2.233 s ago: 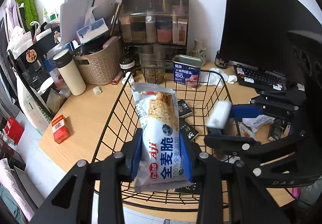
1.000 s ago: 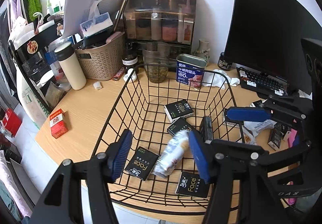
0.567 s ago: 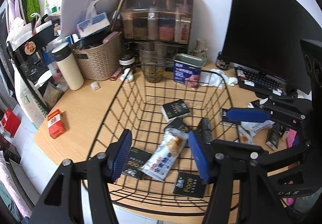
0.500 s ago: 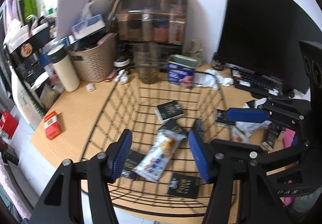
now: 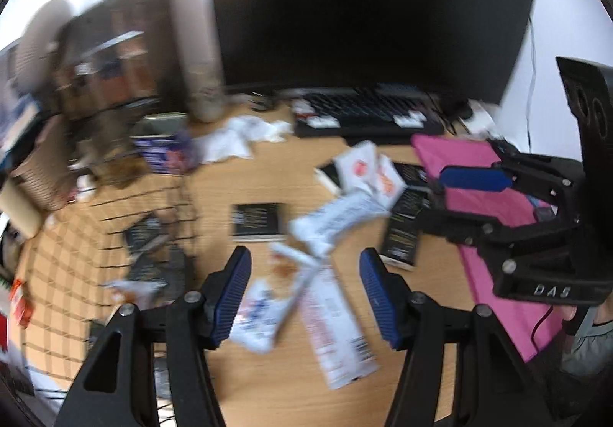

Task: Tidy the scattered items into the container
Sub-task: 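Move both tools back from the basket to the desk items, then lower the left tool onto a Face pack while the right tool approaches another, then grasp a black Face tissue pack with the left tool while the right tool grasps another, then carry both Face packs over the wire basket and open both tools, then move both tools back from the basket to the desk items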

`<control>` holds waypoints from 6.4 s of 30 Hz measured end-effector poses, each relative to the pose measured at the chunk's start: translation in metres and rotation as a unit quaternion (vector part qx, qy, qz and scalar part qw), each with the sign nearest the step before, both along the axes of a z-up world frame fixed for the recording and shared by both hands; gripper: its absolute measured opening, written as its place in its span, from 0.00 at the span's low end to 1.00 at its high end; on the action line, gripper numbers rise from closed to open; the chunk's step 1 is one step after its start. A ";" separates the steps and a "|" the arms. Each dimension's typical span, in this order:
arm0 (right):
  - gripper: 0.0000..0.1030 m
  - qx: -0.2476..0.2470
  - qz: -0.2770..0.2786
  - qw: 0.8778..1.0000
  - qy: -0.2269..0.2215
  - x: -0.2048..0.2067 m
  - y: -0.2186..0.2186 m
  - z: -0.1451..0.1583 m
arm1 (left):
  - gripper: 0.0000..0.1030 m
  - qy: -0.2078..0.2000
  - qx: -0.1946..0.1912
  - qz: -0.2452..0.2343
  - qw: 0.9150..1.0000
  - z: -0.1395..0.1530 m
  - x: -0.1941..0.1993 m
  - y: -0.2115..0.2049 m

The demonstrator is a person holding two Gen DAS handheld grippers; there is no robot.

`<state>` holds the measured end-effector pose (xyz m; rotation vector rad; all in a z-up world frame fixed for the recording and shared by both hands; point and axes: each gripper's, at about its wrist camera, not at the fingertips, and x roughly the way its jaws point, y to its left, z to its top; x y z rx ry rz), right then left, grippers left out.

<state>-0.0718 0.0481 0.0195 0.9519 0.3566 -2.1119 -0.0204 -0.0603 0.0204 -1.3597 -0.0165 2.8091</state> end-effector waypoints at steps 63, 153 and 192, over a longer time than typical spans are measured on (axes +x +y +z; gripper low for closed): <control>0.53 0.038 -0.160 0.985 -0.055 -0.114 0.114 -0.108 | 0.63 -0.116 -0.014 -0.090 0.989 -0.110 -0.108 0.090; 0.45 0.009 0.162 0.987 -0.003 0.039 -0.231 -0.010 | 0.51 0.005 -0.024 0.218 0.976 0.000 0.063 -0.207; 0.47 -0.012 0.133 0.991 0.027 0.035 -0.194 0.021 | 0.68 0.032 0.003 0.183 0.983 0.020 0.064 -0.178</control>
